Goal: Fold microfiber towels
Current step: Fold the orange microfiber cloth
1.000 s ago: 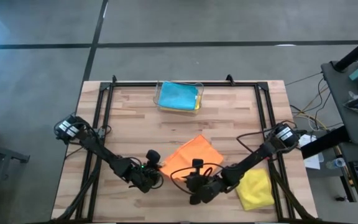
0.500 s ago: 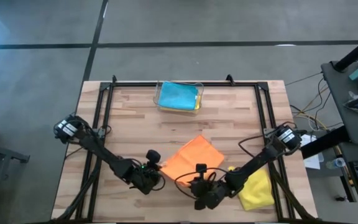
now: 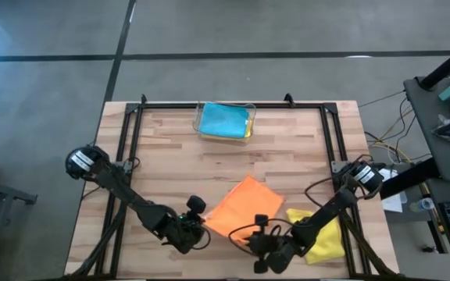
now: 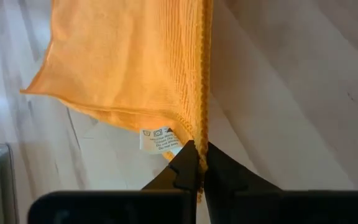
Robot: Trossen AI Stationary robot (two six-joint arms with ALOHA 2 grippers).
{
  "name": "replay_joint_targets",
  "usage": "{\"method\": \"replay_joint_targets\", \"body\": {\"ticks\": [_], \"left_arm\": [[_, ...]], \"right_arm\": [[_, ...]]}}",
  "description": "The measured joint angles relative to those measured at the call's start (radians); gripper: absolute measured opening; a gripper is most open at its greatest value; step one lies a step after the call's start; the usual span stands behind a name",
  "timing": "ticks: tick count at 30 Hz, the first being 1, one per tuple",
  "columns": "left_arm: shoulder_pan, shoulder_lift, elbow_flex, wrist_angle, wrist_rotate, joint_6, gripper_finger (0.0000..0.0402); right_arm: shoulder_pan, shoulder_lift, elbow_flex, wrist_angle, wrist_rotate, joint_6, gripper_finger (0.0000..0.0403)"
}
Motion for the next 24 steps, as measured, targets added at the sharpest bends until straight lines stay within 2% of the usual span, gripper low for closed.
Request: {"method": "replay_joint_targets", "body": {"ticks": [12, 20, 24], "left_arm": [[-0.001, 0.000, 0.009, -0.022, 0.054, -0.027, 0.0000], [0.000, 0.000, 0.010, -0.024, 0.195, -0.071, 0.0000], [0.000, 0.000, 0.017, -0.036, 0.276, -0.082, 0.0001]], "right_arm": [[0.005, 0.002, -0.038, 0.033, -0.001, 0.064, 0.0008], [0.023, 0.003, -0.038, 0.086, -0.015, 0.099, 0.0008], [0.030, 0.003, -0.039, 0.092, -0.066, 0.133, 0.0008]]}}
